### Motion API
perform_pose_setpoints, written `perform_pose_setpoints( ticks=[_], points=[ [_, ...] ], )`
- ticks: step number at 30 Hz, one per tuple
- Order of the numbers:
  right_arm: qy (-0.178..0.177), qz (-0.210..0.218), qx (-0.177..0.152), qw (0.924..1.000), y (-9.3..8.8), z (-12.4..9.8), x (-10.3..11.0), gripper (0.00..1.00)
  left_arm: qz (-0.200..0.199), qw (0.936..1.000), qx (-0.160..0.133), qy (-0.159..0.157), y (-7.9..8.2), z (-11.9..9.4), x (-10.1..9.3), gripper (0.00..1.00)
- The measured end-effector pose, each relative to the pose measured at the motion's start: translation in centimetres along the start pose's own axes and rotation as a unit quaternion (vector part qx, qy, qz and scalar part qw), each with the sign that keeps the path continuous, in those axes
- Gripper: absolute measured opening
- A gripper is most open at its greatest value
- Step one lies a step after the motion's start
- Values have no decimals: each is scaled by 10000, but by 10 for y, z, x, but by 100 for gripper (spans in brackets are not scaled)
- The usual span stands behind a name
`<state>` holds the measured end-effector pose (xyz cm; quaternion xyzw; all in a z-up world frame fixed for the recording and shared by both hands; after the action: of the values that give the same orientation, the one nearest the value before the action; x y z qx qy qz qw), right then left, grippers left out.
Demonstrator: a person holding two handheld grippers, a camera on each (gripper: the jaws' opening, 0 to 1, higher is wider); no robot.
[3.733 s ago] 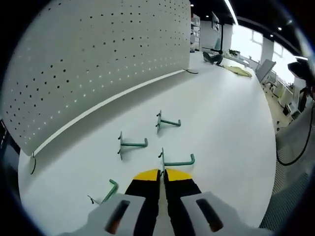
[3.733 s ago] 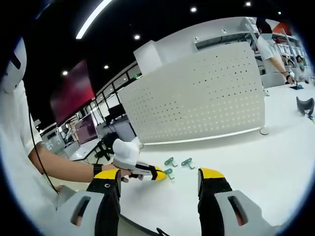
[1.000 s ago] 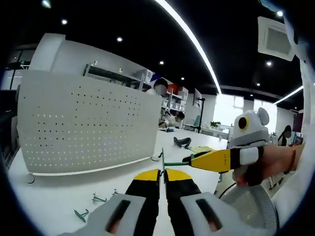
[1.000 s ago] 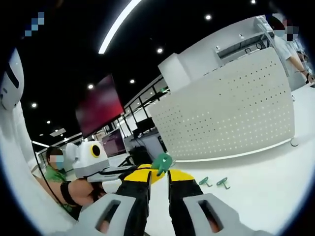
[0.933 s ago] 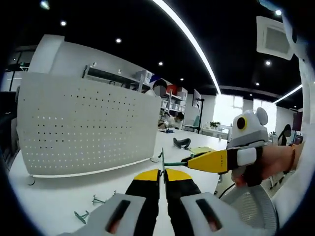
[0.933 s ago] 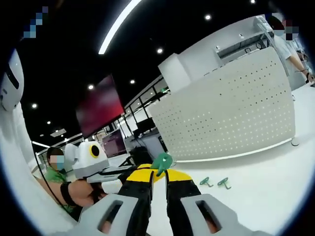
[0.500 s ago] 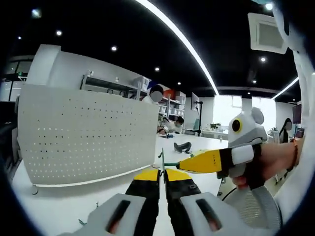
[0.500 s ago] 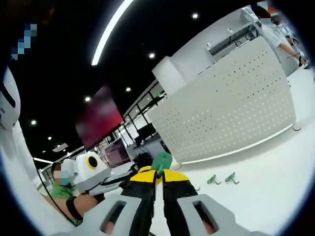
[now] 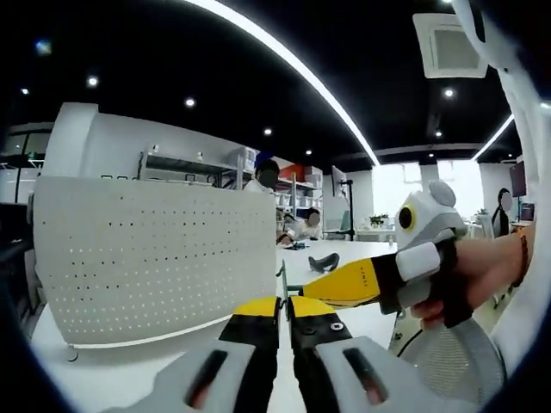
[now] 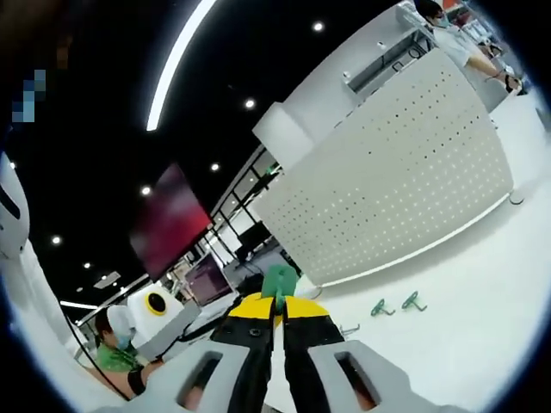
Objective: Insert the hook assembly into the mounting plate slot until the hook locks in place.
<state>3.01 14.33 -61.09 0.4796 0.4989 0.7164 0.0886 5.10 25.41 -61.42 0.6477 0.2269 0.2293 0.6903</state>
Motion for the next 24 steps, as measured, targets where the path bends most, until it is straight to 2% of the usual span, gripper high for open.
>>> perform_pose_setpoints(
  ticks=[3, 9, 14, 24],
  points=[
    [-18, -27, 9, 10000, 1, 1, 1, 1, -22, 10000, -17, 6, 0, 0, 1, 5],
    [-76, -474, 111, 9988, 7, 3, 2, 0, -158, 9998, -93, 43, 4, 1, 5, 8],
    [-68, -570, 62, 9983, 12, 5, 2, 0, -200, 9997, -49, 113, 3, -1, 10, 13],
    [-242, -1050, 2, 9942, 29, 13, -1, 0, -276, 9993, 95, 236, -3, -8, 17, 16]
  ],
)
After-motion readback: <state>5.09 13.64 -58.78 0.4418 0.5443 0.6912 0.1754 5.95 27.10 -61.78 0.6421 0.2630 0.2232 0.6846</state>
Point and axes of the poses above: the point that each gripper's makers call its tool centre point, and the gripper's own axes: z roughly forward along the fingers, x roughly to its left, y roughly out of its top, the point moved 7 cm from there along -z, roughly backward along the fingers, and after that the axes turned 1 degree about -x, right-handed, at the moved point
